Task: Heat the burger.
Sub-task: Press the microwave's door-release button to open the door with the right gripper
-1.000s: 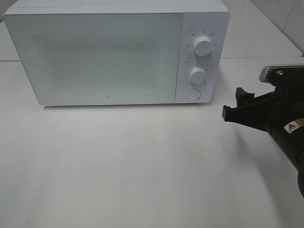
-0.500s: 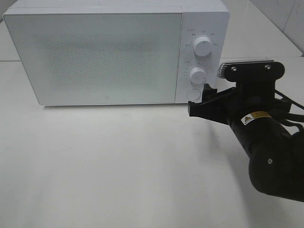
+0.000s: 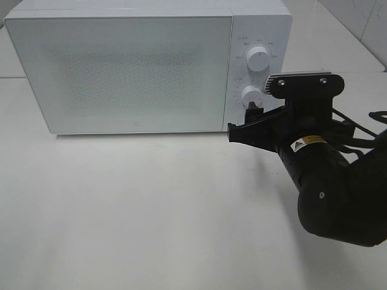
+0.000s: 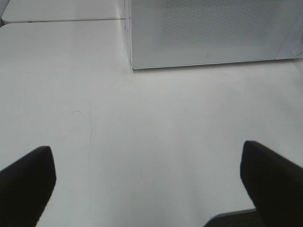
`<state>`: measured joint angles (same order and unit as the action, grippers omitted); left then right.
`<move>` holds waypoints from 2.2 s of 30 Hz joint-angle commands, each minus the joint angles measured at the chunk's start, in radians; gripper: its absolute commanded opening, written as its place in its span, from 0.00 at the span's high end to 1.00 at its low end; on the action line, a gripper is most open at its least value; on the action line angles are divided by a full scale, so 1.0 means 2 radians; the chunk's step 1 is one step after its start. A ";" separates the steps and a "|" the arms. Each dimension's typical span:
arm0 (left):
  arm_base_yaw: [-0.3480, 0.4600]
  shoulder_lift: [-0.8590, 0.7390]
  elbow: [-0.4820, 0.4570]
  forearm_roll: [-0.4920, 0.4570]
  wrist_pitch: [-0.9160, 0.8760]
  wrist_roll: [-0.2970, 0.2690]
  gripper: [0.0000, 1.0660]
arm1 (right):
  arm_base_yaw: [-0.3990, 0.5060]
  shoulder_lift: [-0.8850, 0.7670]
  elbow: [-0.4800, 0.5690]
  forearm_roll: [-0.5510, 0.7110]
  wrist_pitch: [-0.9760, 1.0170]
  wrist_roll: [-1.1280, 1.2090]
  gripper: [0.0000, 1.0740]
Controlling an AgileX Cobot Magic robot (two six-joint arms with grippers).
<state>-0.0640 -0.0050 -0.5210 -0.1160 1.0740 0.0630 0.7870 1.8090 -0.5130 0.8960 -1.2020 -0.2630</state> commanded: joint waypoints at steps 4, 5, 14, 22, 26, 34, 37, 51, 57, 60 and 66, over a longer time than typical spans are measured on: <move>0.002 -0.007 0.002 -0.004 -0.001 -0.003 0.08 | 0.000 -0.002 -0.005 -0.004 0.015 0.068 0.34; 0.002 -0.007 0.002 -0.004 -0.001 -0.003 0.08 | 0.000 -0.002 -0.005 -0.004 0.015 0.068 0.34; 0.002 -0.007 0.002 -0.004 -0.001 -0.003 0.08 | 0.000 -0.002 -0.005 -0.004 0.048 0.361 0.45; 0.002 -0.007 0.002 -0.004 -0.001 -0.003 0.08 | 0.000 -0.002 -0.005 -0.004 0.069 0.590 0.67; 0.002 -0.007 0.002 -0.004 -0.001 -0.003 0.08 | 0.000 -0.002 -0.005 -0.004 0.090 0.709 0.85; 0.002 -0.007 0.002 -0.004 -0.001 -0.003 0.08 | -0.001 -0.002 -0.005 -0.005 0.101 0.792 1.00; 0.002 -0.007 0.002 -0.004 -0.001 -0.003 0.08 | -0.001 -0.002 -0.005 -0.005 0.101 0.792 1.00; 0.002 -0.006 0.002 -0.004 -0.001 -0.003 0.08 | -0.023 0.023 -0.017 -0.039 0.100 0.812 1.00; 0.002 -0.002 0.002 -0.004 -0.001 -0.003 0.08 | -0.053 0.054 -0.049 -0.076 0.102 0.831 1.00; 0.002 -0.002 0.002 -0.004 -0.001 -0.003 0.08 | -0.058 0.058 -0.054 -0.079 0.102 0.831 1.00; 0.002 -0.002 0.002 -0.004 -0.001 -0.003 0.08 | -0.081 0.092 -0.093 -0.102 0.119 0.832 1.00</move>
<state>-0.0640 -0.0050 -0.5210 -0.1160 1.0740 0.0630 0.6350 1.9840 -0.6790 0.7180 -0.9830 1.3990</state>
